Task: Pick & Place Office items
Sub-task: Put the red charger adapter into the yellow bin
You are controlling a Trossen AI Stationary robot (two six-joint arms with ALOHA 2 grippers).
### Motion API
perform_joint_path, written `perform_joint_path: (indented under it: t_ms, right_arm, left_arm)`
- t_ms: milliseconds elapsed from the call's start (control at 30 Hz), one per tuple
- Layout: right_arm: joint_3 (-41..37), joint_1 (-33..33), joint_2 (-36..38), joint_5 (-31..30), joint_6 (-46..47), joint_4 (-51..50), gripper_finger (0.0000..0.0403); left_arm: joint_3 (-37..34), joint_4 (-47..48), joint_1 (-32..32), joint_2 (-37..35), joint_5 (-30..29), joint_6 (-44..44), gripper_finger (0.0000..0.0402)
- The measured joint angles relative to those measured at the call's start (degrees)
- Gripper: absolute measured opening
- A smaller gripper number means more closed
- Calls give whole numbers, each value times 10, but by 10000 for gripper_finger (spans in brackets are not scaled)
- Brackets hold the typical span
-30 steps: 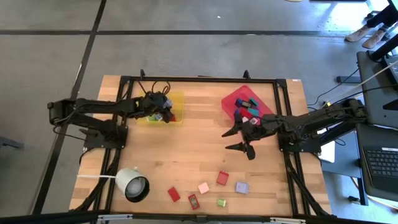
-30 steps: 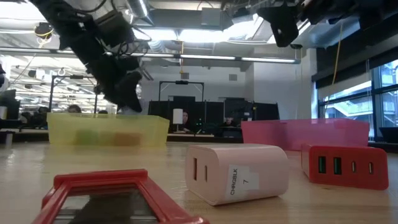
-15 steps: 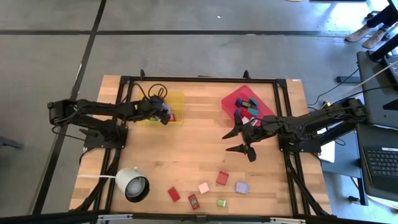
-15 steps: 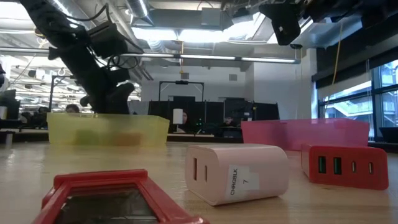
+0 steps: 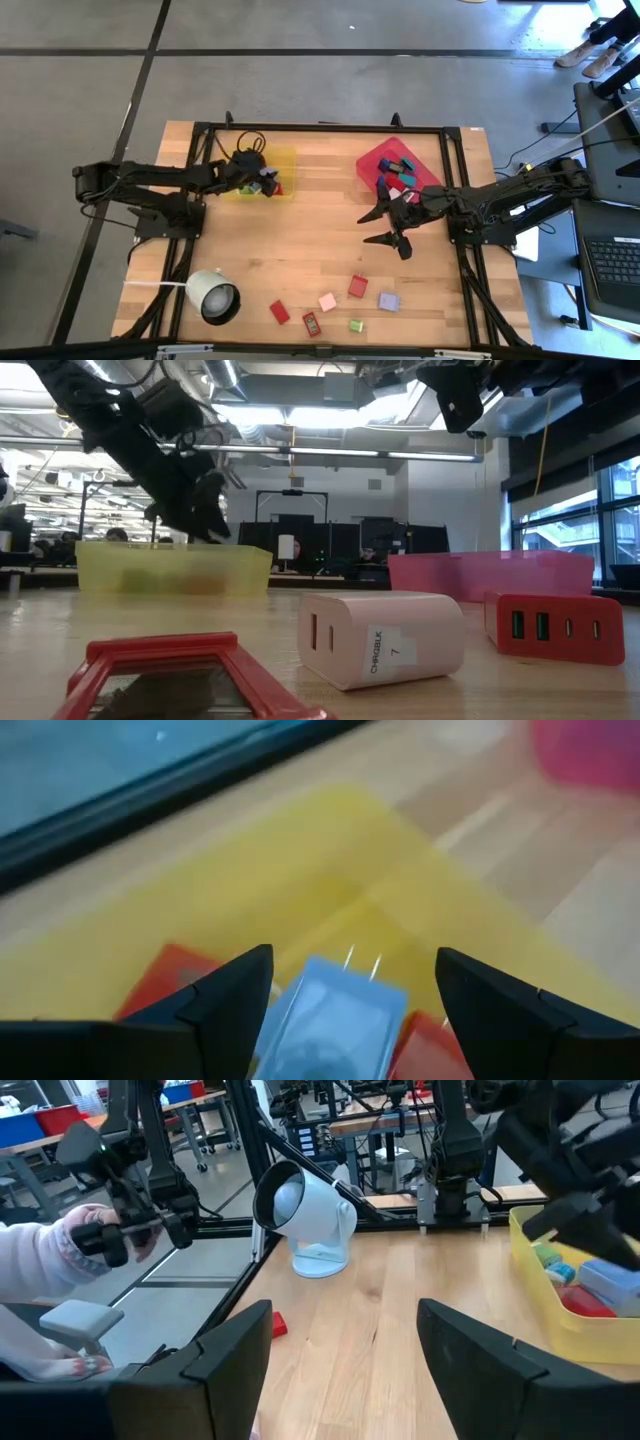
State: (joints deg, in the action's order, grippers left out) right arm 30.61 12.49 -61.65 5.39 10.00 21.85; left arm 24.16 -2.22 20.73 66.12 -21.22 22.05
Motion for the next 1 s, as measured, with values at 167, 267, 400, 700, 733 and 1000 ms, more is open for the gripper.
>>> perform_joint_path:
  t_ms: [167, 267, 400, 700, 733, 1000]
  right_arm:
    - [0, 0, 0, 0, -6, 1, 252]
    - [0, 0, 0, 15, 3, -6, 252]
    - [0, 5, 0, -15, 80, -56, 252]
    - [0, 68, 0, -121, 199, -241, 252]
    - [0, 79, 0, -121, 209, -240, 252]
    - [0, 157, -61, -135, 155, -220, 252]
  left_arm:
    - [0, -38, 0, -41, 43, -6, 277]
    - [0, -63, -2, -66, 116, 10, 277]
    - [1, -106, -26, -89, 197, 13, 278]
    - [1, -208, -129, -93, 209, 13, 278]
    - [1, -210, -139, -93, 207, 13, 279]
    - [1, -217, -209, -92, 132, 12, 279]
